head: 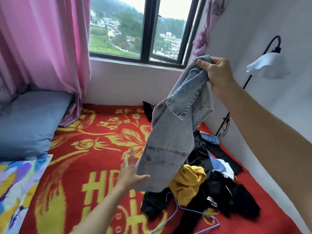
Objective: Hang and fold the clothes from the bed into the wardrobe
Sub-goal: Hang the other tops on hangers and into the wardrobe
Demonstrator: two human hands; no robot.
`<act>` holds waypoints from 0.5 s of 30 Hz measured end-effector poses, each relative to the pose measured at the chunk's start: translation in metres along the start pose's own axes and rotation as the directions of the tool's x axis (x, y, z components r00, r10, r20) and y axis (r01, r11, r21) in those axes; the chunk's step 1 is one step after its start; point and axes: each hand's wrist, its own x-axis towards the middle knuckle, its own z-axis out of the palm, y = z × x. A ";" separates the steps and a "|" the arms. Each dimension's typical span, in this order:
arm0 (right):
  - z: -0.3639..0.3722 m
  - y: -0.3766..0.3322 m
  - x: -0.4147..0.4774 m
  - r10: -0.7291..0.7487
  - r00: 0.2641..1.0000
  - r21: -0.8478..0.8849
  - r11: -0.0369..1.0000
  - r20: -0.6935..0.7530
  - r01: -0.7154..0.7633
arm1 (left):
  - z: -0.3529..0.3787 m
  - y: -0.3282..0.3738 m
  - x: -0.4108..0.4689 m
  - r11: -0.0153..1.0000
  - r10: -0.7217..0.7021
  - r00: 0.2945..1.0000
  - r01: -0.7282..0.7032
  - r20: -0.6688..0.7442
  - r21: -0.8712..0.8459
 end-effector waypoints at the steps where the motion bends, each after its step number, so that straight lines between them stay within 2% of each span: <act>1: 0.005 -0.010 0.000 0.004 1.000 0.059 0.998 0.019 -0.006 | -0.007 0.004 0.002 1.000 0.011 1.000 -0.011 -0.013 0.013; 4: 0.020 -0.040 -0.005 0.010 0.995 0.184 0.983 0.098 -0.028 | -0.030 0.015 0.012 0.992 0.125 0.992 -0.124 -0.023 0.021; 7: 0.030 -0.074 -0.005 -0.081 0.986 0.278 0.960 0.148 0.037 | -0.048 0.039 0.015 0.928 0.246 0.969 -0.236 -0.001 -0.287; 9: 0.032 -0.097 0.000 -0.148 0.978 0.355 0.931 0.147 0.088 | -0.059 0.054 0.014 0.877 0.239 0.968 -0.251 -0.081 -0.410; 12: 0.030 -0.117 0.016 -0.179 0.977 0.448 0.887 0.114 0.110 | -0.102 0.067 0.019 0.885 0.214 0.918 -0.327 -0.333 -0.333; 15: 0.034 -0.116 0.031 -0.158 0.983 0.442 0.892 0.099 0.099 | -0.163 0.065 0.015 0.913 0.248 0.797 -0.383 -0.552 -0.143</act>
